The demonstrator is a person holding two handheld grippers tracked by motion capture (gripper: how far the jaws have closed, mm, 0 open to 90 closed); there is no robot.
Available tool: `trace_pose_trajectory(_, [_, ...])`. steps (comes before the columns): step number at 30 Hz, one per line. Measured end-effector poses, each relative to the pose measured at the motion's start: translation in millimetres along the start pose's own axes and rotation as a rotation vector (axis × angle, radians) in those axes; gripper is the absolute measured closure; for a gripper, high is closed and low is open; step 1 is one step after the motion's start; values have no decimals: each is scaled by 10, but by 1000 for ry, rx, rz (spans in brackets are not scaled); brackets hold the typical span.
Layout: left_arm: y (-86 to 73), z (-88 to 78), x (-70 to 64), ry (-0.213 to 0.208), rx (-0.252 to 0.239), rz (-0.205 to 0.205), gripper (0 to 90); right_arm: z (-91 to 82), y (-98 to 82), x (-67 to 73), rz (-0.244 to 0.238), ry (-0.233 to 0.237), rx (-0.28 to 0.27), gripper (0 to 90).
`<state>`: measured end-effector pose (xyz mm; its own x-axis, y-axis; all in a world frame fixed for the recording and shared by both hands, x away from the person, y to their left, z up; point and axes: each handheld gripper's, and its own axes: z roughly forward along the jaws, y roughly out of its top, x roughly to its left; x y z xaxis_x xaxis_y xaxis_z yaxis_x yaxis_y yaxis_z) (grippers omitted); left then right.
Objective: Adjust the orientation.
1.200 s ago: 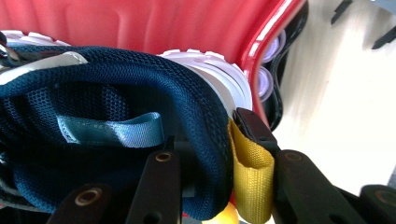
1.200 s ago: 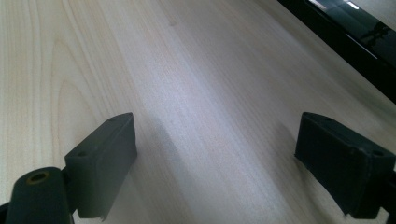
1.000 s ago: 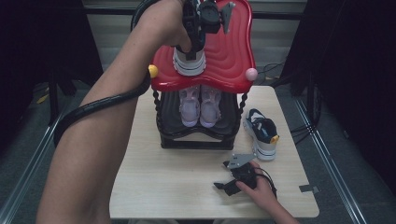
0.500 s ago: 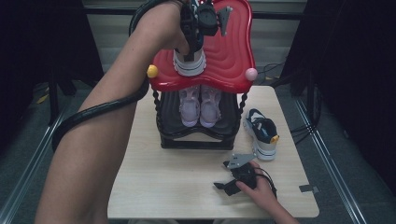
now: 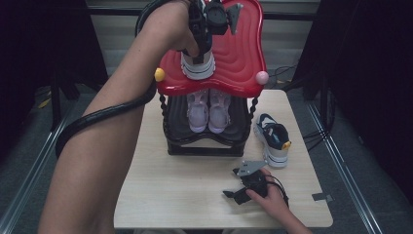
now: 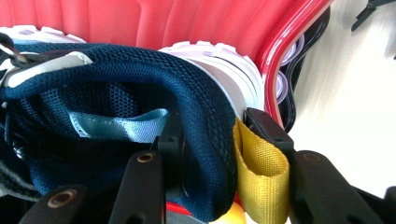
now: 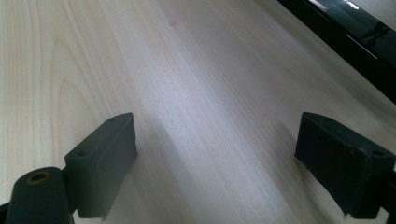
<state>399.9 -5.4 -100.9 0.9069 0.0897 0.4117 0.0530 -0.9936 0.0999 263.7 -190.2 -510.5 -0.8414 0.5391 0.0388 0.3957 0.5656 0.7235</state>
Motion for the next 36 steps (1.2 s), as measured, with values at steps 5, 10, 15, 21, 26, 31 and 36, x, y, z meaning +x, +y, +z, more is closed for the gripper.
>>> trace_pose_trajectory(5, [-9, 7, -6, -6, -1, 0, 594, 0, 0, 0, 0, 0, 0, 117])
trace_pose_trajectory(10, [-16, 8, -10, -4, -1, -1, 589, 0, 0, 0, 0, 0, 0, 117])
trace_pose_trajectory(15, [-21, 1, -7, 0, 11, 5, 576, 0, 0, 0, 0, 0, 0, 118])
trace_pose_trajectory(21, [-24, -14, -4, 13, 9, -3, 540, 0, 0, 0, 0, 0, 0, 118])
trace_pose_trajectory(26, [-43, -19, 3, 2, -9, -32, 483, 0, 0, 0, 0, 0, 0, 117])
trace_pose_trajectory(31, [-61, -39, 17, -11, -27, -48, 465, 0, 0, 0, 0, 0, 0, 118])
trace_pose_trajectory(36, [-73, -83, 17, -8, -44, -65, 432, 0, 0, 0, 0, 0, 0, 117])
